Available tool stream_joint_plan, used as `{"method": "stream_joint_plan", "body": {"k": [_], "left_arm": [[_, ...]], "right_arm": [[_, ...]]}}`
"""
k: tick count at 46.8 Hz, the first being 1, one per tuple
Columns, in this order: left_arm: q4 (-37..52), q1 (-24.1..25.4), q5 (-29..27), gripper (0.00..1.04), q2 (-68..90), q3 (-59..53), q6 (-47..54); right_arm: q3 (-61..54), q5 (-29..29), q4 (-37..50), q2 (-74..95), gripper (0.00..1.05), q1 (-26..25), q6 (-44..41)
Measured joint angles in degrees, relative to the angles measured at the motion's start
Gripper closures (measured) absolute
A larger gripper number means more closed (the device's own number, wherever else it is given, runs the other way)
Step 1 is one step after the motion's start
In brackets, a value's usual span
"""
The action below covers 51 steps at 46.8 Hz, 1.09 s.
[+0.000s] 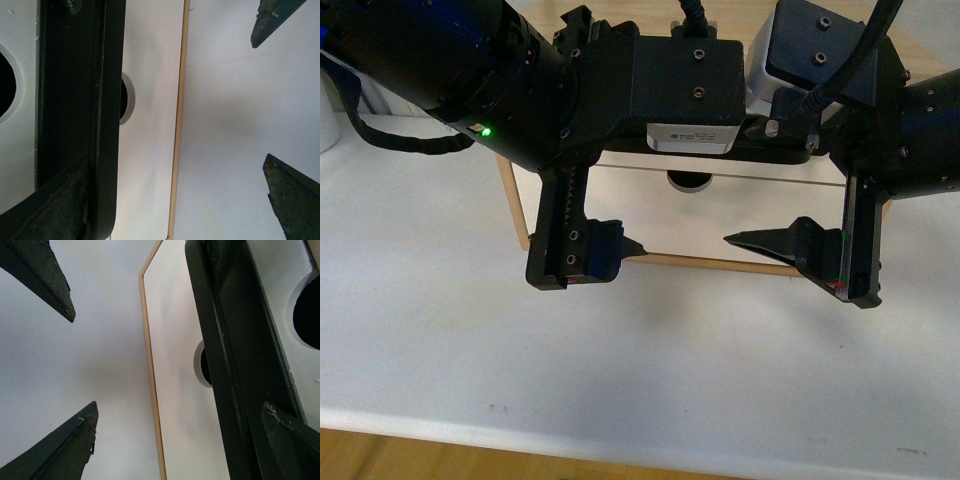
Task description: Pull drawer
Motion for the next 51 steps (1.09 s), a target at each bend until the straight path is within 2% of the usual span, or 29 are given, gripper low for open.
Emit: {"method": "stream_joint_plan", "body": {"k": [22,51], "left_arm": [[-1.70,0.02,-0.09,0.06,0.00,0.37,0.74],[-11.06,-1.44,-0.26,0.06,-5.09,-1.99,0.87]], "right_arm": [[2.67,0.81,-11.56,0.20,0.09,0.00,-7.67],[0.42,-0.96,-22.05,-4.92,0.09,0.17,-12.04]]}}
